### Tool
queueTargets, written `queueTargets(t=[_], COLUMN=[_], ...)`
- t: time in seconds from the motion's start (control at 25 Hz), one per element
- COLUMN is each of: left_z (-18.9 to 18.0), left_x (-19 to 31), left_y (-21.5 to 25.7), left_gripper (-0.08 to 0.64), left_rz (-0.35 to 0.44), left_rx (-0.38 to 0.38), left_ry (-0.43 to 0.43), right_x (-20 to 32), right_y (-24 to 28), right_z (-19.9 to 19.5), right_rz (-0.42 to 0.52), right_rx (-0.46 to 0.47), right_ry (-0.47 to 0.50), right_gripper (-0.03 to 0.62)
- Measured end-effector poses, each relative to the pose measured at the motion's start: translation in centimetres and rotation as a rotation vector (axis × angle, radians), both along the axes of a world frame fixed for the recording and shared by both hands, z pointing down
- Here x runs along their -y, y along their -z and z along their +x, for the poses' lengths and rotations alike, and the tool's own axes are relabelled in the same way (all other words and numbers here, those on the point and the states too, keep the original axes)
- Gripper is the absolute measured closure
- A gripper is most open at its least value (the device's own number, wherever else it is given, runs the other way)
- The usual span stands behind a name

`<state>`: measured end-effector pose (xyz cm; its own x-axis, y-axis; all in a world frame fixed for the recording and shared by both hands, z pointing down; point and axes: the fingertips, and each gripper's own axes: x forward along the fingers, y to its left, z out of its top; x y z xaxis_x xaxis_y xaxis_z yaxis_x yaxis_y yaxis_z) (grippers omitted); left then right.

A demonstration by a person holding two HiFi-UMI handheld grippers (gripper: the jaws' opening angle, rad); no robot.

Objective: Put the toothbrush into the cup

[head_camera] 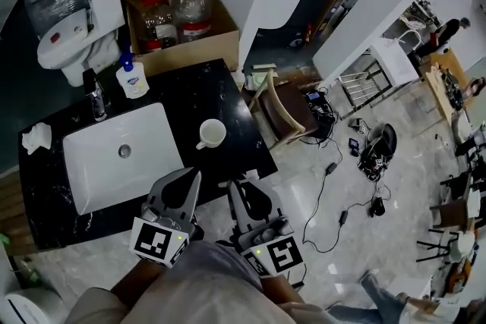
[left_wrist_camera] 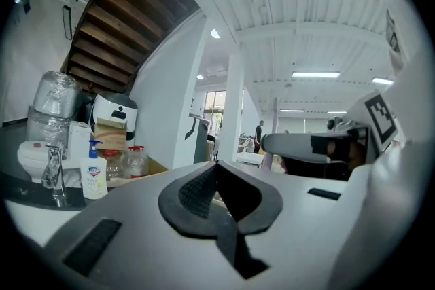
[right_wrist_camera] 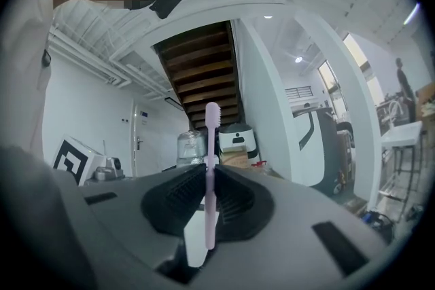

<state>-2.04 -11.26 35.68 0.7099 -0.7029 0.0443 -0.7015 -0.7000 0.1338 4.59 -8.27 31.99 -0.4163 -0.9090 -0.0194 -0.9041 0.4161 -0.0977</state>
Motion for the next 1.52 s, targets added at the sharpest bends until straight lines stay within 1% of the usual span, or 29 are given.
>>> queueTargets(t=[0.24,0.48,0.64,1.04,1.52], left_z=[-0.6,-0.2,0.2,1.3,2.7], left_x=[1.5,2.3,3.4,7.1,10.9], left_y=[-0.1,-0.1,-0.3,-1.0,-1.6], left_gripper=[0.552,0.552,0.552,0.552,0.552], left_rz=[0.001,-0.002,0.000,-0.007,-0.027], left_rx=[-0.017,-0.022,-0.010,0.001,0.010], left_ry=[-0.022,-0.037,-0.036,0.005,0.046], right_x=[1.1,2.2,3.5,7.8,12.5], right_y=[0.6,1.0,1.1,0.3,-1.7], right_z=[-0.6,0.2,1.0,1.4,2.1], right_rz=[0.021,0.034,0.039,0.026,-0.018], right_rx=[-0.015,-0.018,-0.015,-0.005,-0.012], right_ry=[-0.031,-0.059,-0.064,0.000,0.064], right_gripper=[0.545,0.545,0.545,0.545,0.545])
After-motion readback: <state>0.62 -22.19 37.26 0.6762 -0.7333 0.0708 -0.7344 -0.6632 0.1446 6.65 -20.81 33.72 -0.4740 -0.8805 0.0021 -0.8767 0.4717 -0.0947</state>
